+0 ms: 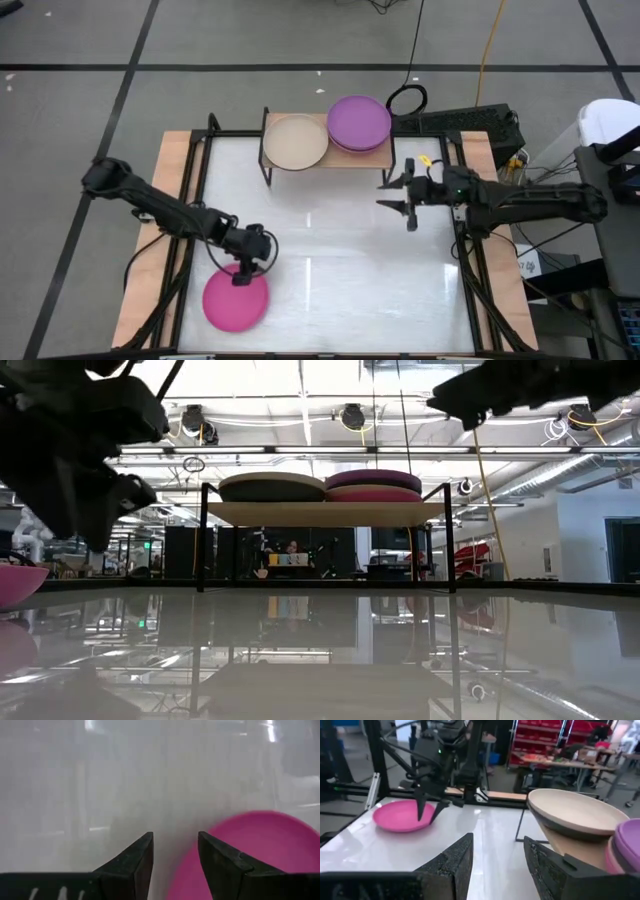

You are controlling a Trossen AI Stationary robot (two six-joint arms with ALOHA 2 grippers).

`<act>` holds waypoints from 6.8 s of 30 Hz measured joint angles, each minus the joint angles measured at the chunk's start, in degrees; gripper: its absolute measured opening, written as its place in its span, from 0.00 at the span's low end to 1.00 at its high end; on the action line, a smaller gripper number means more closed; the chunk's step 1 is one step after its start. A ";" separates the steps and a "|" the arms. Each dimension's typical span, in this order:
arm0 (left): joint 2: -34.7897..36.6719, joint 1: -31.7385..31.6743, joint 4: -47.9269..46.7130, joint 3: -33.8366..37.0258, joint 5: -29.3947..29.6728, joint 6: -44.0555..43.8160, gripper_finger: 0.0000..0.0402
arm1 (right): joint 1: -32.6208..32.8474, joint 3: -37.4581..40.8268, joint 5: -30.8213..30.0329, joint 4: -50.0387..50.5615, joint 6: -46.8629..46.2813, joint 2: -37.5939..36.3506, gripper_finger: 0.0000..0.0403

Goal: Place and stack plates onto a shelf
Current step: Stack the pink plate on top of the gray plate on the shelf, then return to Home Position

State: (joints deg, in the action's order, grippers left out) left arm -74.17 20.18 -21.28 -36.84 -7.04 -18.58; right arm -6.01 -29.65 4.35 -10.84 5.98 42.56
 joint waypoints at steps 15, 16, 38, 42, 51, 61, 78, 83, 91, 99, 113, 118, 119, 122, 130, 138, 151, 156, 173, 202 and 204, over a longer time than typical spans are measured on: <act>-7.46 2.74 -6.84 -0.02 0.67 1.20 0.39 | 1.65 7.87 -3.05 -8.66 -3.15 -0.89 0.39; -7.71 2.74 -6.93 -0.02 0.87 2.25 0.38 | 1.65 7.87 -3.05 -8.78 -3.19 -0.89 0.39; -7.52 -6.82 -11.64 -14.94 0.68 10.92 0.02 | 1.63 14.39 -3.11 -19.12 -2.09 -4.51 0.38; -7.52 -10.72 -16.78 -22.48 2.47 18.23 0.02 | 1.63 16.56 -5.20 -19.93 -2.20 -6.10 0.38; -7.42 -24.01 -27.66 -41.78 11.81 27.43 0.02 | 1.58 17.80 -8.84 -20.05 -1.24 -6.79 0.39; -7.43 -44.46 -30.67 -56.00 9.99 27.22 0.02 | 1.60 17.80 -8.84 -18.88 -0.09 -6.75 0.39; -16.02 -69.20 -32.99 -57.33 -10.35 21.07 0.02 | 1.63 17.80 -12.06 -18.88 0.77 -6.75 0.39; -18.65 -70.52 -33.01 -57.33 -11.09 21.23 0.02 | 1.63 17.80 -12.06 -18.88 0.88 -6.43 0.39; -20.81 -70.52 -32.94 -57.33 -11.14 21.28 0.07 | 1.63 17.80 -11.90 -18.84 0.75 -6.42 0.39; -20.80 -71.06 -33.17 -57.33 -11.07 21.32 0.09 | 1.63 17.80 -11.86 -17.68 0.72 -6.42 0.39; -20.79 -71.11 -34.64 -57.33 -11.13 23.00 0.25 | 1.63 17.80 -11.90 -17.56 -0.78 -6.42 0.39; -20.70 -71.11 -34.64 -57.33 -11.12 22.98 0.31 | 1.63 17.80 -11.94 -17.56 -0.81 -6.42 0.39; -20.45 -71.11 -34.64 -57.33 -11.12 23.05 0.32 | 1.63 17.80 -11.96 -17.53 -0.82 -6.42 0.39; -18.32 -71.60 -34.18 -57.33 -11.11 25.28 0.32 | 1.63 17.80 -12.03 -17.14 -0.83 -6.42 0.39; -9.17 -71.30 -25.25 -57.33 -11.04 26.59 0.32 | 1.63 17.80 -12.04 -13.98 -2.23 -8.37 0.39; -1.21 -69.52 -21.33 -54.07 -11.14 28.45 0.32 | 1.63 17.80 -12.06 -8.13 -2.34 -17.58 0.39; 14.83 -69.13 2.81 -28.64 -11.46 23.51 0.32 | 1.63 17.77 -12.06 1.28 -3.11 -27.67 0.39; 22.55 -67.39 15.61 -15.88 -14.54 20.36 0.32 | 1.63 17.77 -12.06 4.35 -2.93 -30.51 0.39; 36.08 -62.81 54.42 18.71 -14.55 12.55 0.32 | 1.60 17.77 -12.00 5.86 -3.77 -32.43 0.39; 43.49 -63.86 70.87 36.28 -16.50 7.11 0.32 | 1.60 22.39 -12.06 10.40 -4.33 -38.88 0.39; 43.45 -63.86 70.66 36.28 -16.96 6.14 0.32 | 1.60 23.91 -12.03 9.21 -5.43 -38.88 0.38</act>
State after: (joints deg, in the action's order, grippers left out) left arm -30.72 -43.68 49.38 -0.56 -23.99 -12.44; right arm -4.40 -5.74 -7.67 -1.63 0.55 3.68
